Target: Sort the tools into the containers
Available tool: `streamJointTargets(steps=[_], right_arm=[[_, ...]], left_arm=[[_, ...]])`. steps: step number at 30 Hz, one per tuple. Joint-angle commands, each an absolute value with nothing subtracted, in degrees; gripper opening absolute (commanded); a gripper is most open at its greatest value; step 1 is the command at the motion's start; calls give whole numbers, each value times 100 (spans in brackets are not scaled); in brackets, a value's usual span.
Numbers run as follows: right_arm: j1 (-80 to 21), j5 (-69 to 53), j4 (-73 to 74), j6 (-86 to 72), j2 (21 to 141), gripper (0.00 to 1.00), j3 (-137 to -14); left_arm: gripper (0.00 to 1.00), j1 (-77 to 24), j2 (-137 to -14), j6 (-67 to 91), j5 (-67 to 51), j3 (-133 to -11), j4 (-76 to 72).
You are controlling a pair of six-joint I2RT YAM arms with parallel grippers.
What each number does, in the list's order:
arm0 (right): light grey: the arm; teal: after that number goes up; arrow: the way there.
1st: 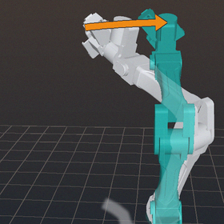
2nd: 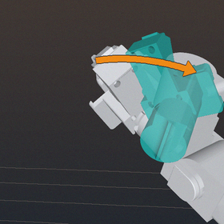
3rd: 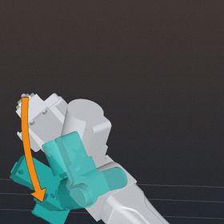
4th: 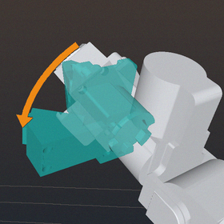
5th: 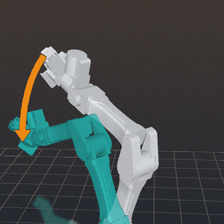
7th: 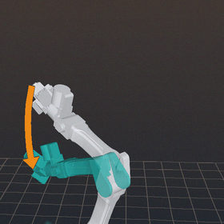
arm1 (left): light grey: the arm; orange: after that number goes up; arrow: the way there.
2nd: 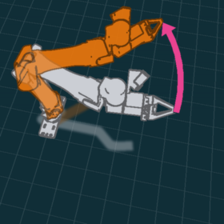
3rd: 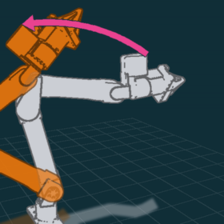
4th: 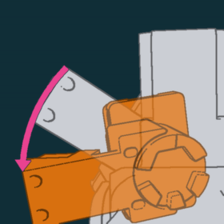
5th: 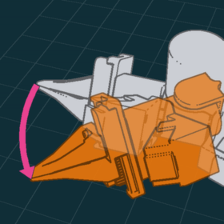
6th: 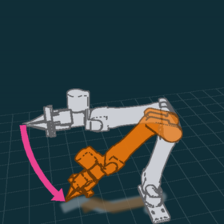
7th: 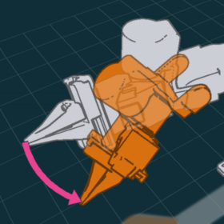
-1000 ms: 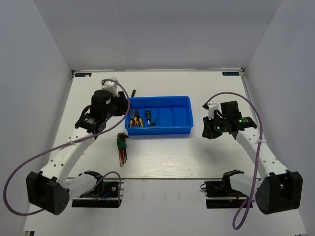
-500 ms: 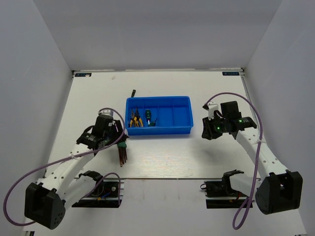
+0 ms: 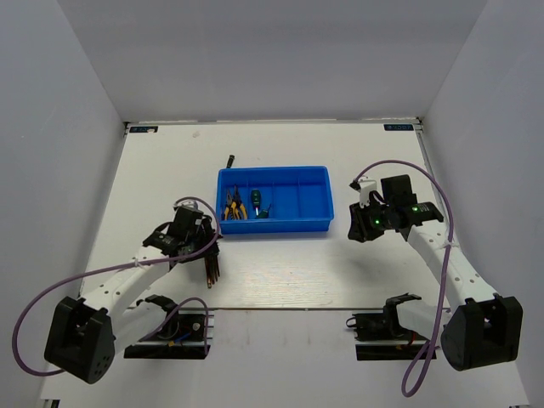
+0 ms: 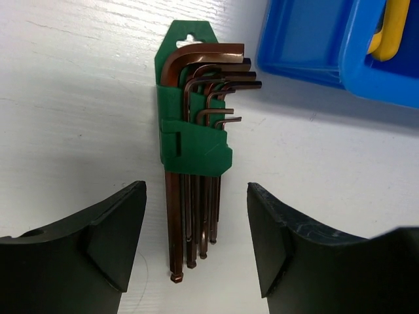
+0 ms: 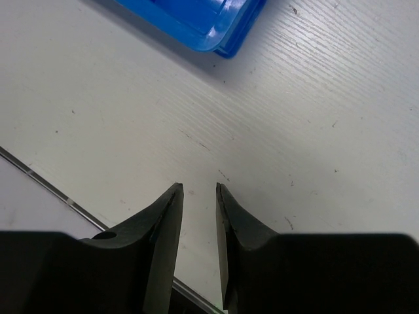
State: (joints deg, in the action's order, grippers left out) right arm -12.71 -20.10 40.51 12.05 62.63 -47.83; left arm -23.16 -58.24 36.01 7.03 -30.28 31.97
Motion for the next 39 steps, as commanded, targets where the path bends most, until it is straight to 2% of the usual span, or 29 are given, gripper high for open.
streamJointTargets(steps=[1,25,32,35,37,38,39], right_arm=[[-1257,-2188,4122,1248,6258,33,-4896],[-1283,-2417,4245,1292,6029,33,-4975],[-1283,-2443,4272,1292,5985,33,-4966],[-1266,-2496,4280,1292,5994,33,-4975],[-1266,-2514,4298,1292,5976,33,-4975],[-1266,-2505,4298,1292,5977,33,-4983],[-1274,-2531,4307,1292,5977,33,-4992]], left_arm=[[73,-2460,-5845,3744,949,-3042,3076],[73,-3348,-7812,4253,2267,-3278,3032],[73,-3586,-8033,4658,2320,-3042,3033],[66,-3647,-7972,4843,2268,-2971,3032],[53,-3709,-7972,4912,2268,-2918,3111],[53,-3761,-7972,4965,2268,-2918,3111],[46,-3762,-7972,4966,2268,-2918,3111]])
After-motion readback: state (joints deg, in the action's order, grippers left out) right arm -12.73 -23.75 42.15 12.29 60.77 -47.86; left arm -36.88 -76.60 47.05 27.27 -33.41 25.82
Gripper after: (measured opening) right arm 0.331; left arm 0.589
